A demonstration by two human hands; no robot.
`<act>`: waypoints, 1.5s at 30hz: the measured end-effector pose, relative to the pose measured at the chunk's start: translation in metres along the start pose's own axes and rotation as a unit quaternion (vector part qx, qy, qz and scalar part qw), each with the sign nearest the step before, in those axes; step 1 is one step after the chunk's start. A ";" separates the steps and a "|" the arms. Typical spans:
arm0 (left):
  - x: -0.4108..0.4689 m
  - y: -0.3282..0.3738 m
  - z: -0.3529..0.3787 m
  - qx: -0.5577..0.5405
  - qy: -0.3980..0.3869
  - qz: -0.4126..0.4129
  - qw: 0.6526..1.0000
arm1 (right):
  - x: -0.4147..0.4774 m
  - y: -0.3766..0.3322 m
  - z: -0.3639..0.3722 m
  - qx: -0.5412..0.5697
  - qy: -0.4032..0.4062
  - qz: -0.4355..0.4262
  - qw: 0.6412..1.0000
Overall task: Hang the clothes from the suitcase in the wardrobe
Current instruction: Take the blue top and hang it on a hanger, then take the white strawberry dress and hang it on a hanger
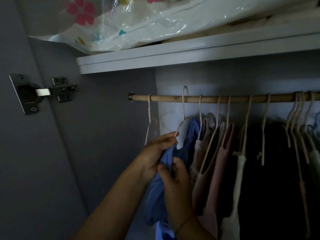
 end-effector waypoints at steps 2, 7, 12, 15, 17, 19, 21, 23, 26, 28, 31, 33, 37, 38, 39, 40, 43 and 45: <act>0.010 -0.004 0.004 -0.001 0.026 -0.009 1.000 | 0.006 -0.003 -0.005 0.014 -0.006 0.002 1.000; 0.010 -0.014 0.000 0.115 0.092 0.015 0.989 | 0.008 0.000 -0.019 0.005 -0.015 0.006 1.000; -0.021 0.009 -0.023 0.153 0.185 0.164 0.957 | 0.006 -0.004 -0.024 -0.025 0.031 -0.046 0.998; -0.041 0.011 -0.037 0.147 0.187 0.208 0.949 | 0.001 -0.011 -0.027 -0.080 0.079 -0.113 0.987; -0.055 0.003 -0.048 0.156 0.195 0.211 0.945 | -0.010 -0.023 -0.024 -0.080 0.094 -0.175 0.977; -0.070 -0.009 -0.061 0.177 0.213 0.198 0.940 | -0.028 -0.035 -0.014 -0.055 0.083 -0.232 0.968; -0.086 -0.019 -0.076 0.183 0.227 0.178 0.940 | -0.047 -0.042 0.000 -0.039 0.053 -0.255 0.965; -0.108 -0.028 -0.089 0.187 0.241 0.162 0.938 | -0.066 -0.040 0.012 -0.019 0.010 -0.252 0.968; -0.151 -0.044 -0.102 0.202 0.266 0.143 0.932 | -0.100 -0.037 0.024 -0.006 -0.038 -0.230 0.972; -0.186 -0.057 -0.108 0.200 0.279 0.128 0.930 | -0.130 -0.036 0.028 0.002 -0.061 -0.205 0.977; -0.242 -0.079 -0.117 0.201 0.299 0.109 0.927 | -0.180 -0.038 0.028 -0.001 -0.105 -0.178 0.978; -0.286 -0.098 -0.122 0.201 0.313 0.096 0.923 | -0.215 -0.037 0.025 -0.002 -0.141 -0.157 0.977; -0.388 -0.142 -0.131 0.213 0.337 0.075 0.914 | -0.303 -0.039 0.014 -0.010 -0.197 -0.124 0.973; -0.416 -0.154 -0.133 0.216 0.345 0.071 0.910 | -0.328 -0.041 0.011 -0.007 -0.209 -0.114 0.971; -0.445 -0.166 -0.135 0.216 0.356 0.067 0.907 | -0.356 -0.043 0.009 -0.003 -0.224 -0.101 0.969; -0.474 -0.177 -0.138 0.214 0.365 0.063 0.904 | -0.382 -0.045 0.007 0.000 -0.240 -0.087 0.967; -0.560 -0.215 -0.154 0.200 0.393 0.043 0.897 | -0.464 -0.046 0.005 0.006 -0.284 -0.059 0.957; -0.615 -0.242 -0.166 0.184 0.416 0.028 0.890 | -0.518 -0.045 0.007 0.013 -0.313 -0.041 0.949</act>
Point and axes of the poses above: each hand's wrist, its own x-axis towards the middle knuckle, its own z-axis out of the palm, y = z × x, the point moved 3 cm from there along x, towards the middle knuckle, and after that the axes turned 7 degrees about -z, right-handed, at the moved point
